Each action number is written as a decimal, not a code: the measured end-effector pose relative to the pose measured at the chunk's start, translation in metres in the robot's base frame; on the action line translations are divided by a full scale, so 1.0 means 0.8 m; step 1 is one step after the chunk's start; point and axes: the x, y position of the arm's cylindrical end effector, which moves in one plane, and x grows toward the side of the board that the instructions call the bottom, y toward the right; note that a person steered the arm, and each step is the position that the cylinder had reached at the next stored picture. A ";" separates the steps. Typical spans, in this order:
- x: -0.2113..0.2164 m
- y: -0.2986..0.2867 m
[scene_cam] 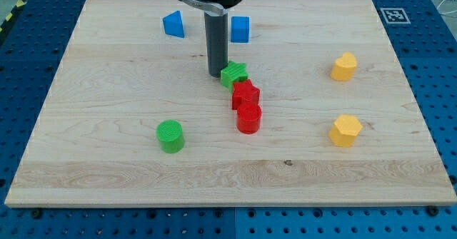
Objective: Slide green circle towards center
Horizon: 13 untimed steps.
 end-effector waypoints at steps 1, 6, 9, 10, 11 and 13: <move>0.000 0.000; 0.178 -0.149; 0.191 -0.078; 0.141 -0.094; 0.095 -0.097; 0.052 -0.105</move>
